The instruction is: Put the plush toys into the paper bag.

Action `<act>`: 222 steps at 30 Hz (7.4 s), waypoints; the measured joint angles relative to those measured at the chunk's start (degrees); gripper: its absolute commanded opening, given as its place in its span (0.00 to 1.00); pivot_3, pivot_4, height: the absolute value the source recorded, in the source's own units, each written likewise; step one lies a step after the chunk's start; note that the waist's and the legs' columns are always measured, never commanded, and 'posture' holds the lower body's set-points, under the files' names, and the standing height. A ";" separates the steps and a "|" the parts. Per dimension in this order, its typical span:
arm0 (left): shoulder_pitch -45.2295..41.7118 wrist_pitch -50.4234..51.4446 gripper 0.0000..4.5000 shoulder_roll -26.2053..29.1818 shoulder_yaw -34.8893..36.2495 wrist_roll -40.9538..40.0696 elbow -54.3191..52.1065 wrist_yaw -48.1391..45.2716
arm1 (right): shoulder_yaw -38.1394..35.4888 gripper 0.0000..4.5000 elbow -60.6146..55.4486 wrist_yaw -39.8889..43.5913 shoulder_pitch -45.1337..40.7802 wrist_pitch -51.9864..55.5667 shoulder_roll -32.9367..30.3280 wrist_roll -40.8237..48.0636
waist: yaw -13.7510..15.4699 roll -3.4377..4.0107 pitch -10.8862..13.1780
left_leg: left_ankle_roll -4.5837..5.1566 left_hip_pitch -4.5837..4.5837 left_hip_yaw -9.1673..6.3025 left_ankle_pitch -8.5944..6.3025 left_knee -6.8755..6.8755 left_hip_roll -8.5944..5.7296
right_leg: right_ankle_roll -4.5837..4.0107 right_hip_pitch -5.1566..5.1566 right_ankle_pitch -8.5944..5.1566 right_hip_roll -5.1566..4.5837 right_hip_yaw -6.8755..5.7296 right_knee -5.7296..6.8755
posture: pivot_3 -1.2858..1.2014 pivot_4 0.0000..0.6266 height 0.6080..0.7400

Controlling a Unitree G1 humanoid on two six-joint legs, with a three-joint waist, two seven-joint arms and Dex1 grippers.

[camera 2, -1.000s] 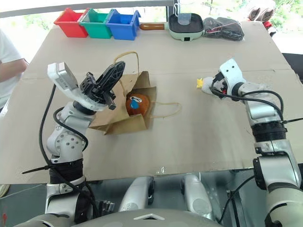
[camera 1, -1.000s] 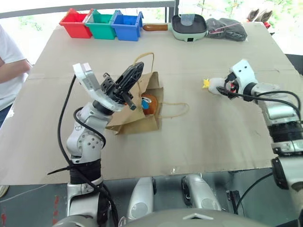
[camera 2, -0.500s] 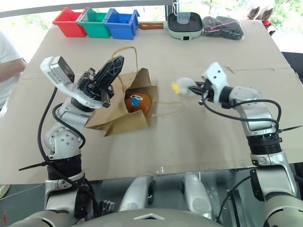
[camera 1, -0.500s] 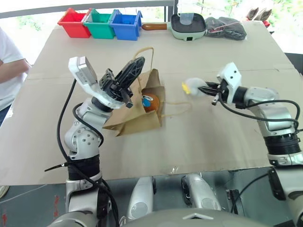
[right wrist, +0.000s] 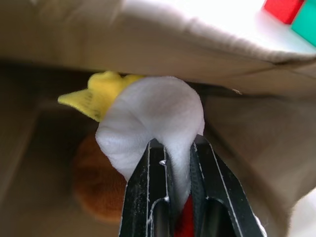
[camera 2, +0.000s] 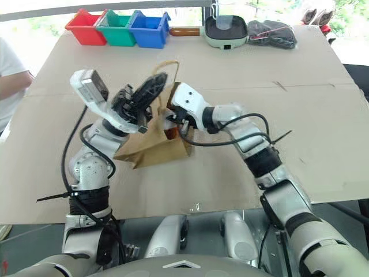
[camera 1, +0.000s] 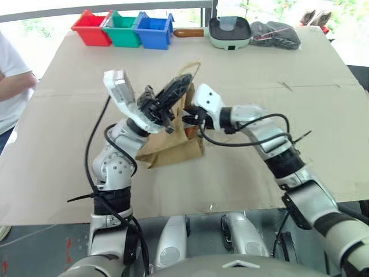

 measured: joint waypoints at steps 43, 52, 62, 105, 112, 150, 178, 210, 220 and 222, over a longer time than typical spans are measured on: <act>0.76 4.18 0.00 1.77 11.84 -14.10 0.16 4.62 | -32.30 0.64 -37.88 -18.55 33.33 53.36 -0.60 32.32 | 0.04 -0.03 0.00 | 0.01 -0.09 0.03 -0.01 0.03 -0.02 | 0.03 -0.04 -0.02 0.01 0.06 -0.06 | 0.52 0.24 1.00; 1.52 4.39 0.00 1.87 11.95 -14.02 -0.50 5.30 | -31.31 0.02 -25.01 -15.31 24.61 41.98 5.85 35.19 | 0.30 -0.02 0.01 | 0.01 -0.19 0.01 -0.01 0.00 -0.02 | 0.03 -0.05 -0.01 -0.01 0.02 -0.19 | 0.52 0.24 1.00; -3.13 2.08 0.00 9.37 16.84 -11.30 6.16 5.23 | -36.16 0.01 -37.30 -21.26 7.55 40.91 6.27 56.30 | 0.38 0.03 0.04 | 0.01 -0.19 -0.05 -0.01 -0.02 -0.01 | 0.02 -0.09 -0.02 0.00 -0.08 -0.14 | 0.52 0.24 1.00; 3.81 7.23 0.99 19.91 11.97 3.45 14.92 -12.28 | -20.75 0.71 -47.00 -12.36 -0.37 38.81 -27.73 48.40 | 0.36 0.00 0.02 | 0.02 -0.88 -0.07 -0.01 0.13 0.04 | 0.01 -0.77 -0.01 -0.04 -0.12 0.06 | 0.52 0.24 1.00; 10.76 8.67 0.99 20.51 9.43 6.72 3.97 -7.88 | -19.10 0.71 -45.89 -6.11 6.26 38.41 -32.94 45.75 | 1.13 -0.02 0.02 | 0.04 -0.96 -0.04 -0.02 0.19 -0.04 | 0.02 -0.72 0.00 -0.18 -0.12 -0.09 | 0.52 0.24 1.00; 3.78 23.52 0.99 18.92 -2.59 2.80 7.40 -14.40 | -30.43 0.71 -58.97 -20.59 20.53 40.99 -38.91 66.49 | 1.03 -0.03 0.01 | 0.04 -0.90 -0.04 -0.01 0.29 -0.02 | 0.02 -0.70 -0.01 -0.08 -0.09 0.09 | 0.52 0.24 1.00; -8.47 30.18 0.99 17.61 -8.55 4.54 21.13 -26.22 | -32.16 0.71 -61.26 -23.13 25.71 37.41 -45.14 72.01 | 0.95 -0.03 0.01 | 0.04 -0.92 -0.05 -0.01 0.34 -0.02 | 0.02 -0.69 -0.01 -0.06 -0.10 0.12 | 0.52 0.24 1.00; 1.31 22.63 1.00 21.18 -10.98 7.45 4.96 -30.59 | -18.09 0.03 -58.77 -19.71 23.92 32.58 -38.57 34.39 | 1.05 -0.02 0.01 | 0.04 -0.90 -0.03 -0.01 0.36 -0.03 | 0.02 -0.69 0.00 -0.07 -0.08 0.14 | 0.52 0.24 1.00; 2.45 18.74 1.00 17.34 -11.91 10.74 1.83 -23.12 | -20.84 0.26 -57.97 -18.23 23.94 34.40 -35.93 37.88 | 1.16 -0.02 0.01 | 0.04 -0.91 -0.05 -0.01 0.37 -0.03 | 0.02 -0.69 0.00 -0.07 -0.08 0.15 | 0.52 0.24 1.00; 2.47 15.17 1.00 14.84 -12.48 14.38 2.03 -18.90 | -25.97 0.43 -58.68 -17.67 24.04 35.68 -36.50 43.25 | 1.55 -0.02 0.01 | 0.04 -0.91 -0.04 -0.01 0.38 -0.03 | 0.02 -0.66 0.01 -0.08 -0.08 0.14 | 0.52 0.24 1.00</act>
